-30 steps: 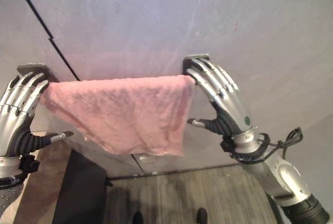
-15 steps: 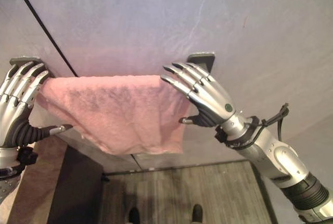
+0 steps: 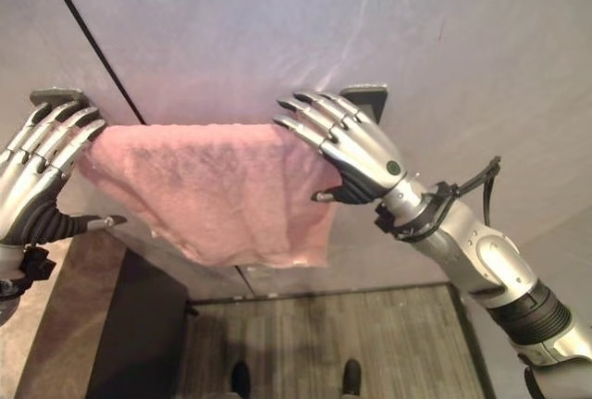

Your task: Put brush and paste in cup on sink, flatten towel.

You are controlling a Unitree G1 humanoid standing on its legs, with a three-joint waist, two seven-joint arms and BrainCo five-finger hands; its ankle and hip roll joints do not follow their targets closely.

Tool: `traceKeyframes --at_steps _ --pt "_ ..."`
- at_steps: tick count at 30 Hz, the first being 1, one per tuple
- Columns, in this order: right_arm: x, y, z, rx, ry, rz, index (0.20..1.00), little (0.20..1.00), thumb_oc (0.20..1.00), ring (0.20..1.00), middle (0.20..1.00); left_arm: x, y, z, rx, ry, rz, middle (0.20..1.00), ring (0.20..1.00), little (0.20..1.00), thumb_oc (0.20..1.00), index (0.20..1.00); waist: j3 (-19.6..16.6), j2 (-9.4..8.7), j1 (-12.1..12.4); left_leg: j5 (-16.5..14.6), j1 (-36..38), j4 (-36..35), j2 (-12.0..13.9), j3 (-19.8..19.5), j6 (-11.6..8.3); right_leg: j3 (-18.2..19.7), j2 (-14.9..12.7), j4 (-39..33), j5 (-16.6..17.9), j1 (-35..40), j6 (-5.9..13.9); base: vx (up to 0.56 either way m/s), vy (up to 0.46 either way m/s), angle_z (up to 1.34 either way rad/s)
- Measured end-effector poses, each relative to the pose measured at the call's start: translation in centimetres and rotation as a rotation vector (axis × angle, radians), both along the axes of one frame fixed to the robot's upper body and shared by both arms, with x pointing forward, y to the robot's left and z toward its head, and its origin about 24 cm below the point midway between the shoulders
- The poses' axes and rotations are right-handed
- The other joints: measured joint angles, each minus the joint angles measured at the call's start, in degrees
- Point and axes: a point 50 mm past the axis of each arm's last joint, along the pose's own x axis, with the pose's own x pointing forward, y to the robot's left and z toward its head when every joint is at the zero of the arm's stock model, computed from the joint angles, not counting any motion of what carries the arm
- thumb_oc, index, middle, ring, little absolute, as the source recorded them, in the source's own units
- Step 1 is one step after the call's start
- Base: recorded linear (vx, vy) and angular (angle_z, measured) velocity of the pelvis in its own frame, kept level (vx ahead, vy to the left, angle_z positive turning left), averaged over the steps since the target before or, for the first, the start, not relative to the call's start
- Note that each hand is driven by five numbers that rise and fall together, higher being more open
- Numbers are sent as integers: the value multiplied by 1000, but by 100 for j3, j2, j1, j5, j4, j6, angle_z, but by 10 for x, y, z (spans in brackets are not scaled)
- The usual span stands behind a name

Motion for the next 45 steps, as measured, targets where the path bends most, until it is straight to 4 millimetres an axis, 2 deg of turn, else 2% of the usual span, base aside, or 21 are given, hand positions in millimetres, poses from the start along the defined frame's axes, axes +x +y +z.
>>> traceKeyframes --at_steps 5,11,15,30,45 --pt "-4 -16 4 -135 -6 -42 1000 1000 1000 1000 1000 -3 3 5 58 41 19 1000 1000 1000 1000 1000 -64 18 -7 26 6 20 -21 8 17 2 -9 37 15 21 -1 0 0 0" --pt "-6 -19 5 -210 8 -52 1000 1000 1000 1000 1000 -1 4 6 77 75 31 1000 1000 1000 1000 1000 -106 22 -42 40 10 19 -20 7 18 1 -14 40 20 26 11 0 0 0" --pt "0 -16 7 -276 9 -50 1000 1000 1000 1000 1000 0 4 5 51 114 32 1000 1000 1000 1000 1000 -150 11 -130 29 25 18 -13 -1 7 -6 -11 0 19 52 14 0 0 0" --pt "6 -16 -2 -239 30 -63 1000 1000 1000 1000 1000 1 12 0 35 138 68 1000 1000 1000 1000 1000 -164 4 -145 21 118 -5 -4 -2 17 -11 -8 -1 9 139 13 0 0 0" --pt "8 -11 -18 -132 77 -64 1000 1000 1000 1000 1000 2 13 -15 -60 140 93 1000 1000 1000 1000 1000 -308 69 -145 21 101 -5 54 6 15 -2 24 -1 10 109 2 0 0 0"
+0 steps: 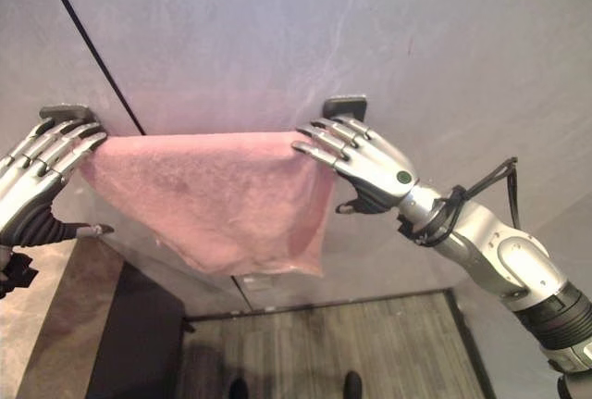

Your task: Put brush and paste in cup on sink, flatten towel.

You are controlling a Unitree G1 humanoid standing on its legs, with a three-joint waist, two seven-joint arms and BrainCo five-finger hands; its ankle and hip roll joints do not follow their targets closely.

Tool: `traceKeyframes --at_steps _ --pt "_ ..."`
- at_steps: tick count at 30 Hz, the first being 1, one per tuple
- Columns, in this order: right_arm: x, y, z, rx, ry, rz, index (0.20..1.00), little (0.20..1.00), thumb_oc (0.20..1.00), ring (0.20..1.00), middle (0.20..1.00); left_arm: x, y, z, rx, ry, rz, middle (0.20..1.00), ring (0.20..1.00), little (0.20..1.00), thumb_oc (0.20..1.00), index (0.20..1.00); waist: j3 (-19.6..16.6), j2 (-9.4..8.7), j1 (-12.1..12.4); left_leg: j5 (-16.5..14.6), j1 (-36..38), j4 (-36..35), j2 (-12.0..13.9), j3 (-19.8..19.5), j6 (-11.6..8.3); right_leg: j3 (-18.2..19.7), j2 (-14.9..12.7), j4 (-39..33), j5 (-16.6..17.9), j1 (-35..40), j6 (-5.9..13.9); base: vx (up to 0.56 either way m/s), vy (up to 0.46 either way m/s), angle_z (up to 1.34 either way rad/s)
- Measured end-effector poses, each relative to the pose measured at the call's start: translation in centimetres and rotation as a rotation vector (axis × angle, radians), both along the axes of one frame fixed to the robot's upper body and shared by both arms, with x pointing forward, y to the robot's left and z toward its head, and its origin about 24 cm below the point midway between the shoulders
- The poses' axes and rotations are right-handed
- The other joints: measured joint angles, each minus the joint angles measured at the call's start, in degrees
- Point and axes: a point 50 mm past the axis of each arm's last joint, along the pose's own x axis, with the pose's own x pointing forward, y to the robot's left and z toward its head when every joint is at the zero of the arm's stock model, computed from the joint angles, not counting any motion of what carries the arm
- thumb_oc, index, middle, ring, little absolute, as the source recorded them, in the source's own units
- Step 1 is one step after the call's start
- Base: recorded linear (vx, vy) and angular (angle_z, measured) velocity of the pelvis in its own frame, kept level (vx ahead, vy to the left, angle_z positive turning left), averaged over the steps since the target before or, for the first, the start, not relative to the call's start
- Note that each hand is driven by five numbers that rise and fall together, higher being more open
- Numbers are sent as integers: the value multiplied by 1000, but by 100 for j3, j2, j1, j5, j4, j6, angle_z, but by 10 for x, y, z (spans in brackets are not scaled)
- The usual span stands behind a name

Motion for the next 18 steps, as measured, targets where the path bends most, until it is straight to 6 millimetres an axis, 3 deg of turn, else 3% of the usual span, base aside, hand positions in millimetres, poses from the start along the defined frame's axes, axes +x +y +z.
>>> traceKeyframes --at_steps 6,12,18 --pt "0 3 -2 42 18 3 1000 1000 1000 1000 1000 1 -2 -6 -59 -18 3 1000 1000 1000 1000 1000 -31 8 -9 0 -2 1 0 2 0 1 2 0 0 -5 -2 0 0 0" --pt "7 9 -1 288 72 7 1000 1000 1000 1000 1000 13 -14 -21 -307 -104 -25 1000 1000 1000 1000 1000 -90 17 20 2 -3 0 8 1 -2 -1 10 0 -3 -4 -11 0 0 0" --pt "8 14 5 407 35 28 1000 1000 1000 1000 1000 13 -13 -23 -344 -156 -17 1000 1000 1000 1000 1000 -88 -10 12 6 0 0 28 13 -8 9 42 1 0 -10 -12 5 -2 0"
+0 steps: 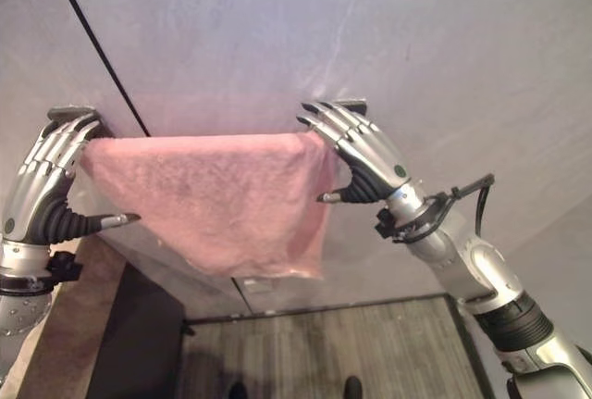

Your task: Put brush and paste in cup on sink, flatten towel.

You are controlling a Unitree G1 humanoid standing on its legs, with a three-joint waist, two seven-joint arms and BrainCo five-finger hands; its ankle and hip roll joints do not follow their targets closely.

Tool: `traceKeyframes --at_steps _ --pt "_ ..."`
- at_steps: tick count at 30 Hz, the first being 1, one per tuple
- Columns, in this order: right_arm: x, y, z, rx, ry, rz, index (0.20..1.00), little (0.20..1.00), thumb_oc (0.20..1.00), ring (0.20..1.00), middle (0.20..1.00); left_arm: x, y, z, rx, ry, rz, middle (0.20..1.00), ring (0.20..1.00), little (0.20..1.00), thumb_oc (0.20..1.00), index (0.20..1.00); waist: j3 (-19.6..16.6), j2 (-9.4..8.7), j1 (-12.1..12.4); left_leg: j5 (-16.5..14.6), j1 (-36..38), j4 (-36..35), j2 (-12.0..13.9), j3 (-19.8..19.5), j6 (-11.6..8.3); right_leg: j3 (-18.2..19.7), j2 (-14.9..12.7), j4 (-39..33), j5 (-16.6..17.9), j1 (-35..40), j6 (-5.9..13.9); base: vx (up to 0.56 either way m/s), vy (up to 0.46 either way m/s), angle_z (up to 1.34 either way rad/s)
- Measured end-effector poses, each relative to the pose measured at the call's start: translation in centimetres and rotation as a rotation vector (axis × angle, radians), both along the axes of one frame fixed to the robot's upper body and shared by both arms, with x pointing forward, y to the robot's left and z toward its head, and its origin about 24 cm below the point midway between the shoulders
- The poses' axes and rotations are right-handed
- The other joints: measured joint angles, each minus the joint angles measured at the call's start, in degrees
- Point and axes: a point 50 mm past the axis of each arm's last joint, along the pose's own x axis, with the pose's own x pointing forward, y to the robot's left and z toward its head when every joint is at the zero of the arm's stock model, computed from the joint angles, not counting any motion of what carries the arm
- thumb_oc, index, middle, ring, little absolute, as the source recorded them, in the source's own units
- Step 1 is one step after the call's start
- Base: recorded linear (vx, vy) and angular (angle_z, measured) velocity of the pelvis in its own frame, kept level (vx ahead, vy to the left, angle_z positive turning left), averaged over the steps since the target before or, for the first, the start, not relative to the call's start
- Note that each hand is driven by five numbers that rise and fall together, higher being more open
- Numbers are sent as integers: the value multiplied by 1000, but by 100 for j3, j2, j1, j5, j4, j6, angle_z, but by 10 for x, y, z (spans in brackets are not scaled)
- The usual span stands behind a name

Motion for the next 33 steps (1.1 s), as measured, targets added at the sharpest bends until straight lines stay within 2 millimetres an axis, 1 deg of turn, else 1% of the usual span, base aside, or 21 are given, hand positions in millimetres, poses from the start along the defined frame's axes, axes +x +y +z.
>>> traceKeyframes --at_steps 5,7,9,10,11,12,13,15,16,18,19,20,21,22,23,26,28,29,30,31,33 --pt "0 -1 8 53 -22 5 1000 1000 1000 1000 1000 -1 3 3 -7 -46 34 1000 1000 1000 1000 1000 -38 -93 5 29 29 2 26 33 6 13 60 0 2 15 -13 8 0 -2" --pt "0 -8 17 115 -70 -22 1000 1000 1000 1000 1000 -2 7 2 -54 -80 74 1000 1000 1000 1000 1000 -30 -112 4 27 107 2 25 107 -10 59 67 1 22 57 -40 16 -2 -12" --pt "-1 -14 21 158 -99 -45 1000 1000 1000 1000 1000 -3 8 0 -82 -94 100 1000 1000 1000 1000 1000 -27 -123 3 -4 178 0 40 131 -17 117 71 0 10 90 -30 13 1 -14" --pt "-9 -27 20 229 -115 -87 1000 1000 1000 1000 1000 -8 13 -3 -150 -127 144 1000 1000 1000 1000 1000 -28 -135 0 -26 210 -1 42 135 -26 124 66 0 -19 122 -15 0 3 -4" --pt "-12 -32 18 262 -117 -102 1000 1000 1000 1000 1000 -10 16 -7 -190 -139 175 1000 1000 1000 1000 1000 -29 -136 -7 -31 212 -1 40 133 -20 124 64 0 -19 128 -20 0 0 0" --pt "-19 -45 9 325 -103 -153 1000 1000 1000 1000 1000 -16 21 -17 -289 -144 223 1000 1000 1000 1000 1000 -21 -161 -56 -34 209 1 35 140 -15 124 63 3 -20 119 -19 0 0 0" --pt "-23 -50 3 365 -84 -175 1000 1000 1000 1000 1000 -18 21 -23 -347 -153 237 1000 1000 1000 1000 1000 -11 -172 -56 -39 211 2 29 134 -13 122 64 4 -25 124 -27 0 0 0" --pt "-29 -61 -16 438 -19 -233 1000 1000 1000 1000 1000 -25 21 -37 -438 -126 265 1000 1000 1000 1000 1000 -11 -193 -90 -42 214 5 12 135 -14 121 61 20 -22 127 -34 0 0 0" --pt "-37 -70 -34 468 50 -283 1000 1000 1000 1000 1000 -33 21 -51 -506 -84 287 1000 1000 1000 1000 1000 4 -182 -150 -42 210 5 5 128 -14 113 54 45 -21 131 -31 -41 -10 6" --pt "-48 -80 -54 552 117 -344 1000 1000 1000 1000 1000 -40 17 -66 -628 -68 306 1000 1000 1000 1000 1000 37 -162 -156 -47 226 8 -1 106 -9 98 49 48 -29 173 -26 -44 -18 9" --pt "-58 -90 -74 612 198 -404 1000 1000 1000 1000 1000 -45 13 -82 -742 -24 307 1000 1000 1000 1000 1000 78 -127 -158 -51 235 25 -7 84 -3 78 40 47 -35 202 -24 -26 -17 11" --pt "-63 -94 -85 632 252 -433 1000 1000 1000 1000 1000 -48 9 -93 -791 23 307 1000 1000 1000 1000 1000 108 -98 -168 -51 225 24 -10 50 -2 19 31 48 -39 219 -22 -62 -37 18" --pt "-67 -102 -103 658 341 -477 1000 1000 1000 1000 1000 -49 4 -106 -831 110 291 1000 1000 1000 1000 1000 144 -65 -204 -50 201 22 7 -12 -1 -36 25 43 -53 227 -20 -33 -23 16" --pt "-67 -105 -108 670 369 -489 1000 1000 1000 1000 1000 -48 1 -110 -849 133 279 1000 1000 1000 1000 1000 177 -48 -207 -50 195 16 12 -12 0 -43 27 45 -54 223 -19 -57 -33 16" --pt "-66 -111 -124 714 434 -528 1000 1000 1000 1000 1000 -41 -5 -121 -925 191 240 1000 1000 1000 1000 1000 205 -9 -200 -58 204 0 20 -41 15 -66 28 44 -82 268 -38 -31 -16 14" --pt "-69 -119 -161 746 593 -614 1000 1000 1000 1000 1000 -37 -20 -156 -1035 378 201 1000 1000 1000 1000 1000 205 69 -197 -60 179 -2 20 -173 10 -179 -7 22 -133 314 -23 -35 -16 17" --pt "-68 -124 -193 733 721 -692 1000 1000 1000 1000 1000 -37 -29 -186 -1141 508 218 1000 1000 1000 1000 1000 187 85 -205 -46 129 -1 20 -206 17 -206 -9 10 -132 310 -19 -28 -7 13" --pt "-72 -125 -210 726 796 -737 1000 1000 1000 1000 1000 -40 -36 -202 -1182 601 219 1000 1000 1000 1000 1000 197 92 -186 -29 95 -1 15 -235 30 -234 -14 2 -133 297 -16 -44 -8 15" --pt "-75 -125 -221 720 840 -759 1000 1000 1000 1000 1000 -43 -38 -212 -1207 642 230 1000 1000 1000 1000 1000 216 97 -193 -15 99 2 9 -250 40 -284 -22 5 -130 307 -15 -50 -13 17" --pt "-73 -124 -244 688 941 -802 1000 1000 1000 1000 1000 -48 -39 -232 -1241 737 274 1000 1000 1000 1000 1000 201 99 -214 10 108 22 -5 -301 14 -340 -28 21 -116 340 -37 -27 -15 15" --pt "-79 -124 -271 683 1078 -870 1000 1000 1000 1000 1000 -53 -41 -252 -1287 825 334 1000 1000 1000 1000 1000 208 97 -210 15 101 24 -17 -328 12 -370 -39 40 -118 368 -34 -12 -14 13"
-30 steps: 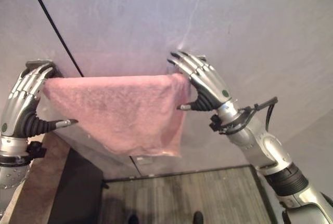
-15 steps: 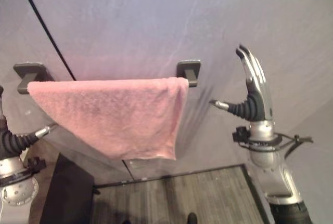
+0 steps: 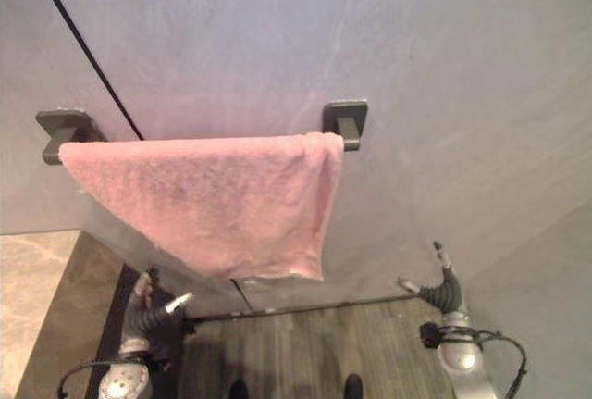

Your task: Put brush and paste in cup on sink, flatten towel.

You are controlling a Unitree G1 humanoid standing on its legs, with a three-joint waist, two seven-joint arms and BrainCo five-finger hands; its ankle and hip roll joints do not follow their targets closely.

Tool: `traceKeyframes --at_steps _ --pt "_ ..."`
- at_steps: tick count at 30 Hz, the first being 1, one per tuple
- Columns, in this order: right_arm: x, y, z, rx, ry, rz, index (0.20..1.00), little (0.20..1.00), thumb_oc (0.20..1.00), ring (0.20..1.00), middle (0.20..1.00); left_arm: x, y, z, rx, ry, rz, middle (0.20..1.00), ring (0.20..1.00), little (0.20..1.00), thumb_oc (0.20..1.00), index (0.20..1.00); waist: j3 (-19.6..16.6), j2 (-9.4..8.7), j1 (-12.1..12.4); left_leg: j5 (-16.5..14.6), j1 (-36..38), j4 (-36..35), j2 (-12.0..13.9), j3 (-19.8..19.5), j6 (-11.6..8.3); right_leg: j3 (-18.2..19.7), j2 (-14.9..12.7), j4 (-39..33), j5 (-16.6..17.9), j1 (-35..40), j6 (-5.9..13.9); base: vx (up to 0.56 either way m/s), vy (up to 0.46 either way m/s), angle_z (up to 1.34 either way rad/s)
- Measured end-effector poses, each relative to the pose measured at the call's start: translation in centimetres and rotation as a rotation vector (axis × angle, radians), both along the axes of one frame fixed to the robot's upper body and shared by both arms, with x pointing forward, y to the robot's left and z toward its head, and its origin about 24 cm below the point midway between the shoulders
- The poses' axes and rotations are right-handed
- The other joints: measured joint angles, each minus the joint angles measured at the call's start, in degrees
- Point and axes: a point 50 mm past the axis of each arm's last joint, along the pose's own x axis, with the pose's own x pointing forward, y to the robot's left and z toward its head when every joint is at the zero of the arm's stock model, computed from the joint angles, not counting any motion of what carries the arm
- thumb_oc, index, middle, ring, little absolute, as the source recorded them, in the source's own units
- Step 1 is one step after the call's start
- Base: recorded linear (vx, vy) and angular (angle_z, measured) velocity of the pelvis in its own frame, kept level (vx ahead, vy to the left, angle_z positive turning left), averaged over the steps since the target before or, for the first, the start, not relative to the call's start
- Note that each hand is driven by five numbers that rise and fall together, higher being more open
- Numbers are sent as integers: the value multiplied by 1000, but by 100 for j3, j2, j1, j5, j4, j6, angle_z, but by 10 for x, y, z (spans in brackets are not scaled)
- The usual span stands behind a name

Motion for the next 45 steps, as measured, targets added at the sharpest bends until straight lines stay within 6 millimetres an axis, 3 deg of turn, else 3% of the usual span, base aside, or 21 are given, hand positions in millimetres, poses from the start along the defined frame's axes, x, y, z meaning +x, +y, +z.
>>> traceKeyframes --at_steps 2,5,8,9,13,21,32,45 --pt "-15 16 -45 131 260 -37 1000 1000 1000 1000 1000 -12 -3 -29 -62 161 42 1000 1000 1000 1000 1000 26 -16 43 13 11 1 -1 -21 1 -33 21 7 -2 37 0 -2 -7 10" --pt "-22 28 -52 211 307 -28 1000 1000 1000 1000 1000 -22 -5 -36 -81 212 47 1000 1000 1000 1000 1000 36 -4 52 9 4 1 -15 -33 7 -75 7 4 -14 40 8 12 3 6" --pt "-35 27 -80 277 526 -172 1000 1000 1000 1000 1000 -44 -2 -77 -157 490 164 1000 1000 1000 1000 1000 -20 50 54 -59 194 -7 -20 -34 0 -115 -12 3 -97 256 32 0 0 0" --pt "-36 29 -80 300 518 -161 1000 1000 1000 1000 1000 -56 -3 -80 -176 525 175 1000 1000 1000 1000 1000 -78 82 52 -119 141 -26 -6 -31 -4 -103 -16 -13 -143 217 -3 10 14 -4" --pt "-41 29 -80 352 491 -191 1000 1000 1000 1000 1000 -69 -7 -83 -188 555 185 1000 1000 1000 1000 1000 -107 104 50 -88 107 -20 13 -17 19 -97 -1 8 -119 143 -33 2 2 -1" --pt "-35 32 -77 354 466 -166 1000 1000 1000 1000 1000 -49 -6 -79 -183 505 170 1000 1000 1000 1000 1000 -115 92 36 -74 149 1 -17 3 -3 -83 7 9 -85 169 -5 0 0 0" --pt "-51 31 -82 349 505 -182 1000 1000 1000 1000 1000 -55 -6 -81 -182 525 172 1000 1000 1000 1000 1000 -162 64 25 -97 209 -1 2 7 21 -74 10 8 -119 228 -31 0 0 0" --pt "-53 31 -83 321 522 -156 1000 1000 1000 1000 1000 -55 -6 -81 -181 527 160 1000 1000 1000 1000 1000 -206 62 18 -86 215 0 -5 14 3 -55 11 9 -112 229 -20 0 0 0"
